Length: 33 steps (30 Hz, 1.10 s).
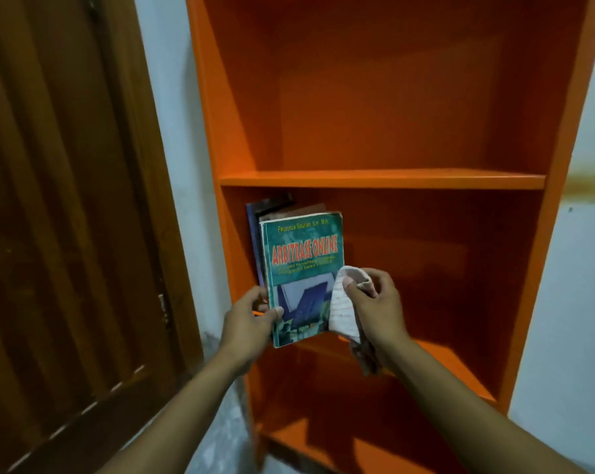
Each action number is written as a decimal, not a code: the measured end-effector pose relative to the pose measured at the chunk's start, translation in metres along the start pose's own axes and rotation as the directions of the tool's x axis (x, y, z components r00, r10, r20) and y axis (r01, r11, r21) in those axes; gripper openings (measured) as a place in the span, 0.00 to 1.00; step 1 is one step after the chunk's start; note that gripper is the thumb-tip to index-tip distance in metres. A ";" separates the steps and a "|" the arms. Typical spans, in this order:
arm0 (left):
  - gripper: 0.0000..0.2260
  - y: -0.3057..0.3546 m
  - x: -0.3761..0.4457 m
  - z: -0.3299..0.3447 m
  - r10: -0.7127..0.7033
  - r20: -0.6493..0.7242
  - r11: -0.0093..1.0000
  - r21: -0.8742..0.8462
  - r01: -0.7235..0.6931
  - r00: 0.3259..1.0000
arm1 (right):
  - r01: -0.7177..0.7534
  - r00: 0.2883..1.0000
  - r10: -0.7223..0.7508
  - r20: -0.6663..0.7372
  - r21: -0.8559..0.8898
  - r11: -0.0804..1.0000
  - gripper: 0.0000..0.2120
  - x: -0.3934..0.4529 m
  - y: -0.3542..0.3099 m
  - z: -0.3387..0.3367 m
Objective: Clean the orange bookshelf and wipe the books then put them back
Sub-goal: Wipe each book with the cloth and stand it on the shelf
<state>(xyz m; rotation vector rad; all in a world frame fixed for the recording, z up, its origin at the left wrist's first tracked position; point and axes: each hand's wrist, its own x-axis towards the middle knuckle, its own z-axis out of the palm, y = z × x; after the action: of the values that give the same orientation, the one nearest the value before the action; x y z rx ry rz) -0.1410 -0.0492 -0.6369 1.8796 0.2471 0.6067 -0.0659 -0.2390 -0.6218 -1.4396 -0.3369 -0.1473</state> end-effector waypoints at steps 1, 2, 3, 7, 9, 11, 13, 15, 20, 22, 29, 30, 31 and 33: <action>0.04 0.000 0.014 0.011 0.010 -0.022 1.000 -0.003 -0.010 1.000 | 0.000 0.999 0.000 -0.034 -0.001 1.000 0.09 0.005 -0.001 -0.002; 0.06 0.000 0.028 0.022 0.018 -0.048 1.000 0.006 -0.018 0.999 | -0.001 0.999 0.001 -0.052 -0.002 1.000 0.09 0.009 -0.002 -0.005; 0.08 0.001 0.040 0.034 0.022 -0.073 1.000 0.017 -0.021 0.997 | -0.009 0.998 0.009 -0.059 -0.003 1.000 0.08 0.012 -0.002 -0.008; 0.11 -0.010 0.080 0.079 -0.040 -0.159 0.999 0.023 0.045 0.987 | -0.053 0.998 0.052 -0.032 -0.030 0.998 0.06 0.022 0.007 -0.019; 0.09 -0.019 0.094 0.099 -0.069 -0.215 0.996 0.034 0.079 0.974 | -0.066 0.997 0.064 -0.031 -0.063 0.996 0.05 0.027 0.012 -0.023; 0.07 -0.026 0.104 0.114 -0.090 -0.278 0.992 0.059 0.111 0.956 | -0.090 0.995 0.087 -0.042 -0.076 0.993 0.10 0.033 0.017 -0.027; 0.13 -0.028 0.110 0.127 -0.130 -0.336 0.987 0.049 0.155 0.933 | -0.116 0.992 0.113 -0.047 -0.061 0.991 0.15 0.037 0.020 -0.030; 0.15 -0.029 0.110 0.137 -0.171 -0.369 0.980 0.031 0.196 0.914 | -0.132 0.991 0.131 -0.036 -0.050 0.990 0.16 0.039 0.024 -0.031; 0.08 -0.046 0.111 0.142 -0.201 -0.422 0.959 0.102 0.266 0.884 | -0.121 0.993 0.120 -0.013 -0.060 0.991 0.15 0.036 0.033 -0.031; 0.06 -0.053 0.110 0.135 -0.170 -0.409 0.959 0.142 0.247 0.897 | -0.123 0.992 0.123 -0.011 -0.055 0.991 0.11 0.031 0.034 -0.032; 0.08 -0.071 0.085 0.095 0.003 -0.321 0.977 0.202 0.065 0.947 | -0.160 0.984 0.162 0.071 -0.025 0.987 0.06 0.005 0.030 -0.032; 0.06 -0.075 0.076 0.086 0.041 -0.304 0.977 0.211 0.025 0.952 | -0.167 0.982 0.169 0.083 -0.030 0.985 0.07 0.000 0.031 -0.030; 0.04 -0.081 0.066 0.076 0.075 -0.293 0.974 0.228 -0.007 0.953 | -0.183 0.978 0.185 0.100 -0.030 0.983 0.07 -0.006 0.031 -0.027; 0.04 -0.095 0.043 0.053 0.120 -0.273 0.959 0.281 -0.040 0.955 | -0.236 0.962 0.238 0.132 -0.025 0.971 0.08 -0.019 0.035 -0.018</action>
<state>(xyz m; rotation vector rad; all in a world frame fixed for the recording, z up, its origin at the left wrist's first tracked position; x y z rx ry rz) -0.0666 -0.0370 -0.7261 2.0690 0.4648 0.9451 -0.0709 -0.2540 -0.6629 -1.4908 -0.2709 0.1436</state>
